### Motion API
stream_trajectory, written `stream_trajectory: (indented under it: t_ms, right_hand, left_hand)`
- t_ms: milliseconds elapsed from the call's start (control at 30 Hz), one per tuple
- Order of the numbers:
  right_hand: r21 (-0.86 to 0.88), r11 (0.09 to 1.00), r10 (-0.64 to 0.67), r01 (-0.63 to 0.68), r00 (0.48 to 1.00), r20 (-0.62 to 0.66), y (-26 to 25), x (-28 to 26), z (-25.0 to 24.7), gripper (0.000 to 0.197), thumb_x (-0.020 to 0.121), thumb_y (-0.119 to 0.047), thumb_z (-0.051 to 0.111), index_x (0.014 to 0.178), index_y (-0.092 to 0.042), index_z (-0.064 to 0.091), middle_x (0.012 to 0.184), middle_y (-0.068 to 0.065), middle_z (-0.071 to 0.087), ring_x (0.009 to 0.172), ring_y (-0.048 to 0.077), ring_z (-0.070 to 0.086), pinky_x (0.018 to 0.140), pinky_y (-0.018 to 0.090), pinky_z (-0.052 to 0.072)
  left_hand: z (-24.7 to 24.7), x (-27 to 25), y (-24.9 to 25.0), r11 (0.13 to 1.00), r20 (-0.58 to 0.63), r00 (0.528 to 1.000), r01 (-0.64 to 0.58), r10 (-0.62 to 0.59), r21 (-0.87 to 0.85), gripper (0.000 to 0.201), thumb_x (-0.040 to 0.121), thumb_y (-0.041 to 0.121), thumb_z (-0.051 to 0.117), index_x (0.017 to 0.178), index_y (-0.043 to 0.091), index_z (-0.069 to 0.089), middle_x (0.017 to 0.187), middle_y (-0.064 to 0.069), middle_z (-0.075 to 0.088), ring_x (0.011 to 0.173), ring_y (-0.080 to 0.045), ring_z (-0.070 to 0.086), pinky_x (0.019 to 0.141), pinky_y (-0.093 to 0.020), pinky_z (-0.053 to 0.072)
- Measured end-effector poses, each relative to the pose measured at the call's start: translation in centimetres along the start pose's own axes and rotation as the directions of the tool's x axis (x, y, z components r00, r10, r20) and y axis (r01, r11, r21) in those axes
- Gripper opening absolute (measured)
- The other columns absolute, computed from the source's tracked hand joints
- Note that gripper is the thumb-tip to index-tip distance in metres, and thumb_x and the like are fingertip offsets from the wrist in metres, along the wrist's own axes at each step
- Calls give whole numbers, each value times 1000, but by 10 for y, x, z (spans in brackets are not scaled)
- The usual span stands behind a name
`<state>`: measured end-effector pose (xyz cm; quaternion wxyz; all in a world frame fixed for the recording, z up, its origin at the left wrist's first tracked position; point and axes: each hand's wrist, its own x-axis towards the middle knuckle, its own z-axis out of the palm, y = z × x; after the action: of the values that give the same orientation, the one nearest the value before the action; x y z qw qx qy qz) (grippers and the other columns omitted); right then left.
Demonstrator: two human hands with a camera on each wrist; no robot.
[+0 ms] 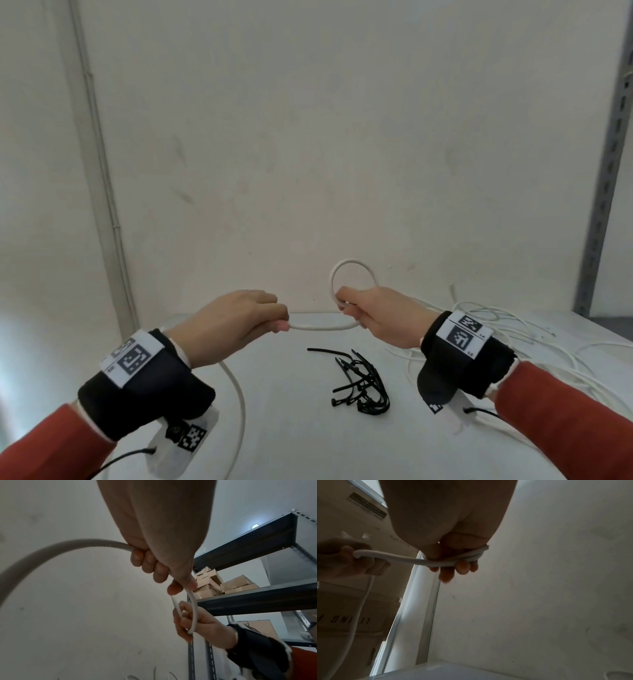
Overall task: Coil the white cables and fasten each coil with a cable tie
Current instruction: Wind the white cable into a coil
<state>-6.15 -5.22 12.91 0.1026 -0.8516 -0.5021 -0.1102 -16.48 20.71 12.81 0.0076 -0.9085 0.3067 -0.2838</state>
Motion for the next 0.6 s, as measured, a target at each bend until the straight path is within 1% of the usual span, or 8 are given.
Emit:
stream_trajectory:
  t_ms: [100,200,267,333,400,467,533,600]
  right_hand:
    - [31,998,-46,47,998,-38,-1,-3,-3,25,102,-35,29,92,-17,43,62,-12,40,57,12,38,63,34,33]
    - [-11,998,-60,59,995,-77,-4,-2,-1,55,91,-60,16,76,-16,46,57,-4,42,56,16,41,61,37,35]
    - [139,988,-50,70,989,-142,-9,0,0,59,87,-63,16,63,-17,44,53,-4,39,52,16,38,59,35,35]
    - [432,897,-4,93,979,-203,-14,3,1,55,91,-58,25,52,-21,36,48,-7,32,47,10,29,52,26,28]
    - [716,690,73,105,974,-212,-18,6,0,53,94,-48,32,48,-22,34,46,-10,27,44,10,22,48,19,23]
    - [909,399,131,118,974,-184,-24,9,-1,49,92,-44,34,47,-23,34,45,-10,24,42,9,16,44,20,16]
    - [982,138,164,132,974,-154,-31,10,-2,48,91,-46,36,49,-23,33,43,-11,21,40,6,13,44,22,10]
    - [982,-82,202,170,968,-150,-36,12,-2,51,94,-47,38,49,-22,35,40,-10,17,39,8,9,42,24,12]
  left_hand:
    - [-9,1,-10,998,-14,998,57,-57,-16,47,96,60,18,89,29,52,78,9,52,70,-7,44,62,-24,37]
    - [-16,5,-16,995,-81,992,101,-100,4,50,95,60,18,88,26,55,77,10,52,68,-6,43,60,-28,40]
    - [-20,9,-17,994,-144,984,109,-108,0,44,96,57,21,84,28,52,76,12,50,68,-4,41,58,-26,39]
    - [-21,14,-20,989,-188,971,142,-147,-41,35,96,54,25,82,31,48,75,14,49,67,-5,42,59,-25,40]
    - [-18,18,-22,979,-198,960,184,-199,-93,33,96,54,25,82,33,46,73,11,50,67,-8,46,63,-25,40]
    - [-12,22,-21,964,-188,951,218,-245,-154,34,94,56,26,80,33,47,69,8,50,67,-6,47,64,-18,36]
    - [-5,27,-16,940,-177,940,249,-293,-234,34,92,54,28,76,33,48,62,7,47,63,-7,45,61,-17,33]
    - [3,31,-10,910,-178,926,268,-334,-316,33,91,55,28,75,36,49,59,6,44,59,-11,43,59,-19,32]
